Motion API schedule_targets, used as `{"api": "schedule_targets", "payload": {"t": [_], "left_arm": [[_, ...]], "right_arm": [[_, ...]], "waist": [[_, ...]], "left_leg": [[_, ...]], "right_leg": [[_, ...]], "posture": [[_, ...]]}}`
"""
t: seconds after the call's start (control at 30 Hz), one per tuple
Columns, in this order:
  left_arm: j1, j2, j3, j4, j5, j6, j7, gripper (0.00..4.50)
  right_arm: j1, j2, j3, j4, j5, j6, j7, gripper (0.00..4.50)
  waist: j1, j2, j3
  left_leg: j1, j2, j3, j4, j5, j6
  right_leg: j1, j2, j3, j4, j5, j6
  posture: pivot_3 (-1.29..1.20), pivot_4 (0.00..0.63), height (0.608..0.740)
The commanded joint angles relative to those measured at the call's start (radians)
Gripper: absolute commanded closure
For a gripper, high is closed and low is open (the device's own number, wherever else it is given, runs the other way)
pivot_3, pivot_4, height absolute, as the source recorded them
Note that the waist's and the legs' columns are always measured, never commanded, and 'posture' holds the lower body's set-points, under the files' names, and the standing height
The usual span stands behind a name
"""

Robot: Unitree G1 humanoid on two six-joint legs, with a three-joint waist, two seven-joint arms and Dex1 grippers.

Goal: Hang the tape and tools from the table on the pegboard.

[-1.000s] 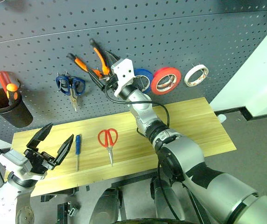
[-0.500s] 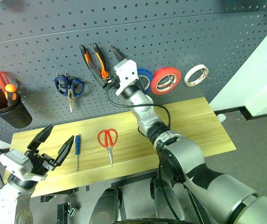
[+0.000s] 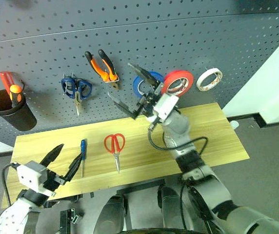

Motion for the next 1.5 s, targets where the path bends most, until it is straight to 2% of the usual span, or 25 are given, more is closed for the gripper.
{"api": "schedule_targets", "payload": {"t": [0.03, 0.2, 0.33, 0.4, 0.5, 0.63, 0.83, 0.93, 1.13, 1.37, 1.47, 1.5], "left_arm": [[-0.009, -0.014, -0.050, -0.018, 0.017, 0.111, 0.070, 0.68], [-0.076, -0.042, -0.117, 0.009, 0.134, 0.313, 0.255, 0.68], [-0.167, -0.078, -0.165, 0.008, 0.169, 0.516, 0.379, 0.68], [-0.231, -0.097, -0.178, 0.021, 0.179, 0.620, 0.435, 0.68], [-0.325, -0.101, -0.260, 0.032, 0.235, 0.758, 0.476, 0.68], [-0.414, -0.140, -0.345, 0.036, 0.267, 0.938, 0.534, 0.03], [-0.568, -0.225, -0.441, 0.166, 0.345, 1.104, 0.628, 0.03], [-0.607, -0.256, -0.431, 0.217, 0.351, 1.142, 0.645, 0.03], [-0.692, -0.352, -0.305, 0.342, 0.321, 1.210, 0.700, 0.03], [-0.750, -0.402, -0.215, 0.412, 0.321, 1.223, 0.751, 0.03], [-0.763, -0.428, -0.176, 0.415, 0.313, 1.247, 0.775, 0.57], [-0.765, -0.433, -0.168, 0.415, 0.312, 1.252, 0.780, 0.89]], "right_arm": [[0.104, -0.129, 0.001, -0.249, 0.063, 0.249, 0.033, 0.04], [0.275, -0.353, -0.040, -0.402, 0.088, 0.592, 0.045, 0.04], [0.352, -0.461, -0.053, -0.416, 0.100, 0.721, 0.107, 0.04], [0.363, -0.483, -0.052, -0.416, 0.085, 0.744, 0.119, 0.04], [0.342, -0.501, -0.041, -0.391, 0.034, 0.738, 0.131, 0.04], [0.321, -0.535, -0.042, -0.368, 0.098, 0.823, 0.253, 0.00], [0.295, -0.538, -0.050, -0.326, 0.074, 0.800, 0.306, 0.00], [0.292, -0.531, -0.055, -0.318, 0.064, 0.779, 0.302, 0.00], [0.312, -0.540, -0.064, -0.313, 0.040, 0.743, 0.296, 0.00], [0.334, -0.543, -0.073, -0.306, 0.013, 0.710, 0.289, 0.00], [0.335, -0.537, -0.078, -0.309, 0.006, 0.704, 0.282, 0.00], [0.335, -0.536, -0.079, -0.309, 0.005, 0.702, 0.280, 0.00]], "waist": [[0.003, -0.001, -0.001], [0.018, -0.004, -0.003], [0.027, -0.005, -0.005], [0.029, -0.007, -0.006], [0.029, -0.008, -0.006], [0.026, -0.009, -0.008], [0.031, -0.009, -0.009], [0.025, -0.009, -0.009], [0.029, -0.008, -0.010], [0.026, -0.006, -0.016], [0.023, -0.005, -0.017], [0.023, -0.005, -0.017]], "left_leg": [[0.000, 0.000, 0.000, 0.000, 0.000, 0.000], [0.001, 0.000, 0.001, 0.001, 0.000, 0.000], [0.001, 0.000, 0.001, 0.003, 0.000, 0.000], [0.001, -0.001, 0.001, 0.003, 0.000, 0.000], [0.001, -0.001, 0.001, 0.005, 0.000, 0.000], [0.002, -0.001, 0.001, 0.005, 0.000, 0.000], [0.001, -0.001, 0.000, 0.006, 0.000, -0.001], [0.001, -0.001, 0.001, 0.009, 0.000, -0.001], [0.001, -0.002, 0.000, 0.012, 0.000, -0.001], [0.004, -0.002, 0.000, 0.015, 0.000, -0.001], [0.004, -0.002, 0.001, 0.015, 0.000, -0.001], [0.004, -0.002, 0.001, 0.015, 0.000, -0.001]], "right_leg": [[0.000, 0.000, 0.000, 0.000, 0.000, 0.000], [0.002, 0.000, 0.000, -0.001, 0.000, 0.000], [0.004, -0.001, 0.000, -0.002, 0.000, 0.000], [0.004, -0.001, -0.001, -0.002, 0.000, 0.000], [0.005, -0.001, -0.001, -0.002, 0.001, 0.001], [0.007, -0.001, -0.001, -0.003, 0.001, 0.002], [0.007, -0.001, -0.002, -0.003, 0.002, 0.002], [0.008, -0.001, -0.002, -0.003, 0.002, 0.002], [0.009, -0.002, -0.002, -0.003, 0.003, 0.004], [0.014, -0.002, -0.002, -0.003, 0.004, 0.006], [0.014, -0.002, -0.002, -0.003, 0.004, 0.006], [0.014, -0.002, -0.002, -0.003, 0.004, 0.006]], "posture": [[0.05, 0.127, 0.738], [0.03, 0.129, 0.738], [0.02, 0.132, 0.738], [0.02, 0.133, 0.738], [0.01, 0.132, 0.738], [0.00, 0.134, 0.738], [-0.01, 0.136, 0.738], [-0.02, 0.139, 0.738], [-0.03, 0.140, 0.738], [-0.05, 0.138, 0.738], [-0.05, 0.138, 0.738], [-0.05, 0.138, 0.738]]}}
